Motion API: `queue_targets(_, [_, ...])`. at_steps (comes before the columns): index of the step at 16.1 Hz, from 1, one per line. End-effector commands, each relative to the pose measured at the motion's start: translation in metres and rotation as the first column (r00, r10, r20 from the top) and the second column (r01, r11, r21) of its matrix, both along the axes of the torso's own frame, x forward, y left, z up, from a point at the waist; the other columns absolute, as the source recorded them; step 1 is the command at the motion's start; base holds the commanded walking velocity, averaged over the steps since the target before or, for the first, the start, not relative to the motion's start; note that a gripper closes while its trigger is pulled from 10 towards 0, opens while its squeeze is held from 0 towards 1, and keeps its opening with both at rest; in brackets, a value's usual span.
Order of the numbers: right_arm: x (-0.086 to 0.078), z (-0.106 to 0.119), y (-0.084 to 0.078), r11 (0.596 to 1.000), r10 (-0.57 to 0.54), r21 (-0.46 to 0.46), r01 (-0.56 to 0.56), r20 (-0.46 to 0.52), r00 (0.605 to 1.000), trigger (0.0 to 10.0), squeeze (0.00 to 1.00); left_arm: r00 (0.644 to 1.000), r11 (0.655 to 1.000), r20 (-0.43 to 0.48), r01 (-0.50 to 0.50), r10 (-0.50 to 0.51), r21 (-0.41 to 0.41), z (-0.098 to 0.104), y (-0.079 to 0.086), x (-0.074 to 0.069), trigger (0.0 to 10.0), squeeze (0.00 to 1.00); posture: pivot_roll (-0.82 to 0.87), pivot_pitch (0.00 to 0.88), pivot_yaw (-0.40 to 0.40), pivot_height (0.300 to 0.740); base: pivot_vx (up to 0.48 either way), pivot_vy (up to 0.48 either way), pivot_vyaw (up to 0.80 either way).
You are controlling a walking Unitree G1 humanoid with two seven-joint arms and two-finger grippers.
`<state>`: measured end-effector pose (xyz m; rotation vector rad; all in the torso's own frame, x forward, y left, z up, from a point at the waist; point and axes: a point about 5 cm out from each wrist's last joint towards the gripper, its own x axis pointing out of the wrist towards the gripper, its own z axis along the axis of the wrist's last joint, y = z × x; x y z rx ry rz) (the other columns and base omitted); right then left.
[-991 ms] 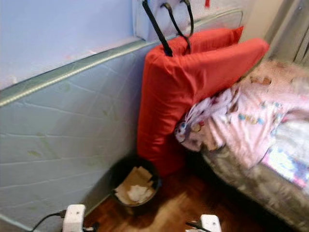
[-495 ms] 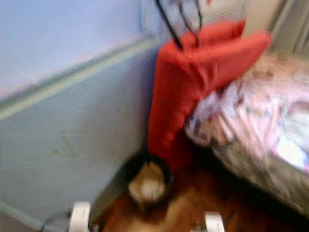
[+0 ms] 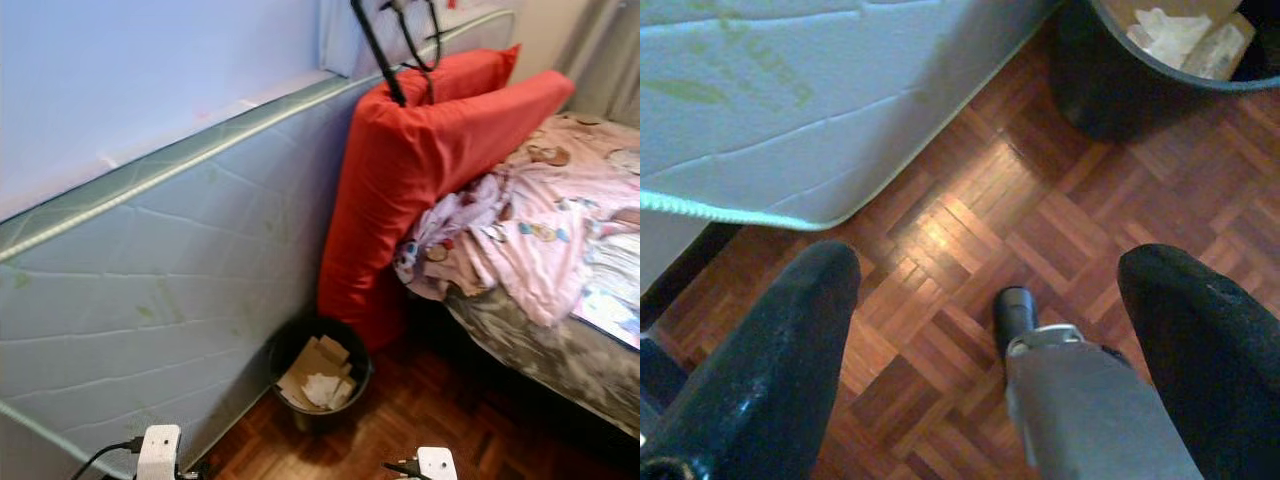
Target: Clean up the room
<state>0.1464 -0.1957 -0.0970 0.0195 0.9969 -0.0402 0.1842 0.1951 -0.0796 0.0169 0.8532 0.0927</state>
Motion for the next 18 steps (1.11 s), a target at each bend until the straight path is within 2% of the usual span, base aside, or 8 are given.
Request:
queue_targets(1, [-0.0005, 0.0, -0.0016, 1.0, -0.001, -0.004, 0.001, -0.001, 1.0, 10.0, 0.0, 1.0, 1.0, -0.014, -0.01, 0.01, -0.002, -0.0011, 0.0015, -0.0018, 10.0, 0.0, 0.0, 0.0, -0.006, 0.74, 0.0, 0.0, 0.0])
queue_targets(10, [-0.0002, 0.0002, -0.0012, 1.0, 0.025, -0.011, -0.025, 0.0, 1.0, 10.0, 0.0, 1.0, 1.0, -0.015, -0.006, 0.006, -0.002, -0.0009, 0.0012, -0.0012, 10.0, 0.0, 0.0, 0.0, -0.002, 0.74, 0.0, 0.0, 0.0])
queue_targets(14, [0.0003, 0.0004, -0.0015, 1.0, 0.022, -0.013, -0.022, -0.001, 1.0, 10.0, 0.0, 1.0, 1.0, -0.012, -0.004, 0.004, -0.002, -0.0003, 0.0009, 0.0, 10.0, 0.0, 0.0, 0.0, -0.008, 0.74, 0.0, 0.0, 0.7])
queue_targets(18, [0.0005, 0.0003, -0.0017, 1.0, 0.009, -0.01, -0.01, -0.003, 1.0, 10.0, 0.0, 1.0, 1.0, -0.012, -0.012, 0.012, -0.002, -0.0006, 0.0008, -0.0006, 10.0, 0.0, 0.0, 0.0, -0.01, 0.74, 0.0, 0.0, 0.0])
